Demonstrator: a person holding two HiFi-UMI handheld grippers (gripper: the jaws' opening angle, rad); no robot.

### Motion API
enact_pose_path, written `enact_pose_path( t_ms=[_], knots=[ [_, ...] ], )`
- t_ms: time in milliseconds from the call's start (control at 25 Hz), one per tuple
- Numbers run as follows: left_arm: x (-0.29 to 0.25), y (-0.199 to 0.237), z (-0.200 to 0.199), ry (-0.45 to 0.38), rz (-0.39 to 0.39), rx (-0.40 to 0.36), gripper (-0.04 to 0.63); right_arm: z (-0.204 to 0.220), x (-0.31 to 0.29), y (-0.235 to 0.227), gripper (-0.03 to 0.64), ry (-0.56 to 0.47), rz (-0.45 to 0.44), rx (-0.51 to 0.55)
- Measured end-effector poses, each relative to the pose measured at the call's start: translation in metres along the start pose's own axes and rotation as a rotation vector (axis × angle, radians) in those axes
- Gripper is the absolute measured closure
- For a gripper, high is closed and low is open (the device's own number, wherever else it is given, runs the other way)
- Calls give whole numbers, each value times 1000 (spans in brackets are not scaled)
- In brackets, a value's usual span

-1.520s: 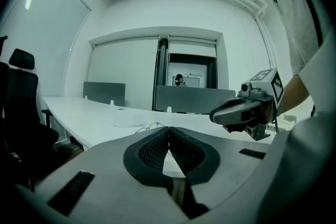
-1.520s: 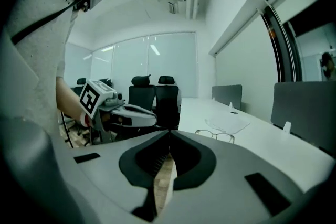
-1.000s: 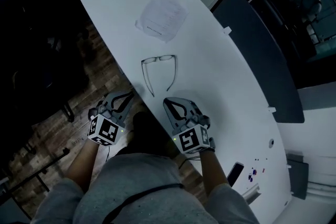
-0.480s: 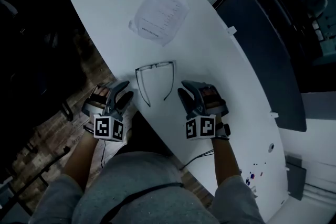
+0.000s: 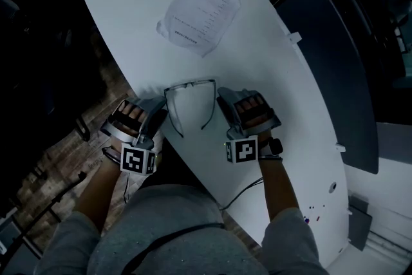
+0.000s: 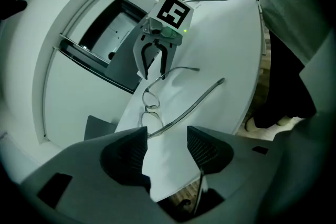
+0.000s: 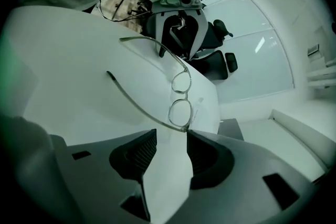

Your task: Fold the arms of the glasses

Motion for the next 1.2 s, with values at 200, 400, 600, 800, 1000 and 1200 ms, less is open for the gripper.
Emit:
enact_pose_path(
  t_ms=[200,400,600,800,1000,1200],
  knots=[
    [-7,-3,-4,-15,-8,-41,356,-10,-9,3,446,-55,22,35],
    [-8,5,-7,-45,-30,-54,468,-13,-9,0,510,-86,44,9],
    [-5,31,-7,-97,-45,79,550,-7,-1,-13,578,-128,46,-167],
    [-10,53,-3,-150,58,262,555,1,9,-24,580,-174,-49,-476],
    [-16,66,1,-175,164,471,555,6,12,-26,580,-196,-173,-740],
    [-26,72,4,-177,201,537,560,2,0,-25,580,-108,-236,-773]
  ],
)
Point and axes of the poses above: the fingertips, and each gripper's own axes: x backward along the fingers, y to its left, z out of its underside, the point moved 5 cm from there along x, backward along the fingers, and after that the axes turned 10 degrees about y, right-handed, at the moved point
